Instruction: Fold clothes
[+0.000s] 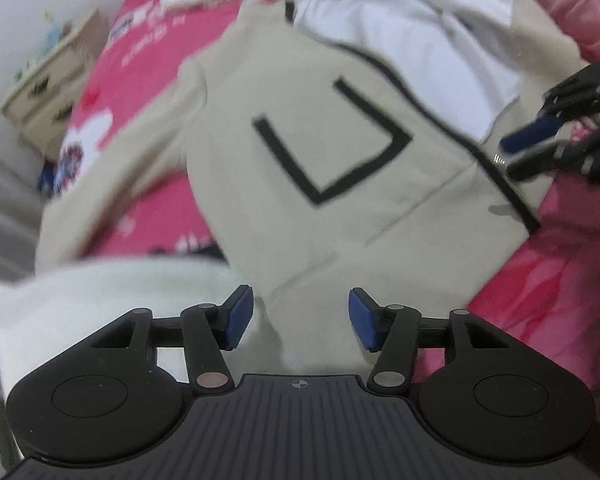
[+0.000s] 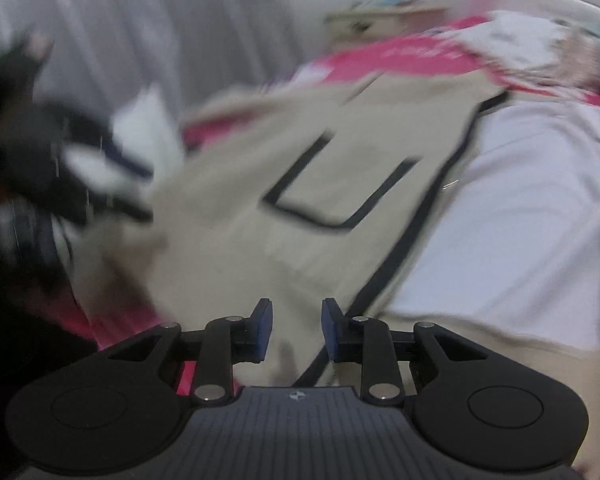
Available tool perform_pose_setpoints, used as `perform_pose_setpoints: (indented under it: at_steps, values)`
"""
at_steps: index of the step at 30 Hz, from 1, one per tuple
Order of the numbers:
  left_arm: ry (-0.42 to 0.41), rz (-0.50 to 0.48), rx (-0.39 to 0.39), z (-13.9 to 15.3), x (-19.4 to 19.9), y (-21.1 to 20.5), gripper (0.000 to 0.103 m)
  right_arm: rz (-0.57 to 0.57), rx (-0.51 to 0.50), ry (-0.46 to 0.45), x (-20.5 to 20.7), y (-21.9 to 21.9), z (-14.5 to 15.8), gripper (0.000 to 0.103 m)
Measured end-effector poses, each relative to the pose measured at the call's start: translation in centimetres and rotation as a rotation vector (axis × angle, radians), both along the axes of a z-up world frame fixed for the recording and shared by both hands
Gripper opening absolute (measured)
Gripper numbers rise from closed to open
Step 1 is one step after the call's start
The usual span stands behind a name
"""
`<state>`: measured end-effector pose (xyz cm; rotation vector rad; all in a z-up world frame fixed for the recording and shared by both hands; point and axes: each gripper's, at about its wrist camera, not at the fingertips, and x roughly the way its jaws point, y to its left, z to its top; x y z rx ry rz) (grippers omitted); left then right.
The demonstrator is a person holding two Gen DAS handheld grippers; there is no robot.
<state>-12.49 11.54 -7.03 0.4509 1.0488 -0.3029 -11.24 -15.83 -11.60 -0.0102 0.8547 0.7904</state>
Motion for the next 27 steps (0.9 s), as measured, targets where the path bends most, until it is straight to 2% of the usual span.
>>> perform_pose_setpoints:
  at_steps: [2, 5, 9, 12, 15, 18, 20, 22, 25, 27]
  values:
    - [-0.015, -0.006, -0.033, 0.5, 0.8, -1.0, 0.054, -0.118, 0.038, 0.005, 0.2, -3.3, 1.2, 0.033]
    - [-0.014, -0.037, -0.105, 0.4, 1.8, -3.4, 0.054, -0.362, 0.076, 0.051, 0.4, -9.8, 2.3, 0.038]
    - [0.009, -0.062, -0.212, -0.6, 4.3, -7.7, 0.054, -0.737, 0.236, 0.127, 0.1, -19.2, 2.6, 0.040]
    - [0.022, -0.064, -0.304, -2.1, 6.2, -10.9, 0.054, -0.936, 0.341, 0.204, 0.4, -23.7, 1.4, 0.044]
    - [-0.028, -0.061, -0.395, -3.3, 6.6, -13.1, 0.054, -1.004, 0.394, 0.263, 1.5, -25.5, -0.2, 0.045]
    - [0.018, -0.077, -0.452, -4.8, 6.5, -15.4, 0.054, -1.066, 0.457, 0.337, 3.0, -26.3, -2.5, 0.045]
    - [0.025, -0.117, -0.452, -5.6, 5.9, -16.8, 0.054, -1.105, 0.488, 0.362, 4.0, -26.7, -3.7, 0.045]
    - [0.037, -0.156, -0.447, -6.5, 5.3, -18.0, 0.054, -1.120, 0.503, 0.336, 4.7, -26.4, -4.4, 0.046]
    - [0.043, -0.191, -0.395, -7.7, 4.4, -19.4, 0.054, -1.116, 0.539, 0.264, 5.1, -25.6, -4.5, 0.035]
    - [0.027, -0.208, -0.372, -8.0, 3.8, -19.5, 0.054, -1.120, 0.550, 0.212, 5.0, -25.2, -4.0, 0.018]
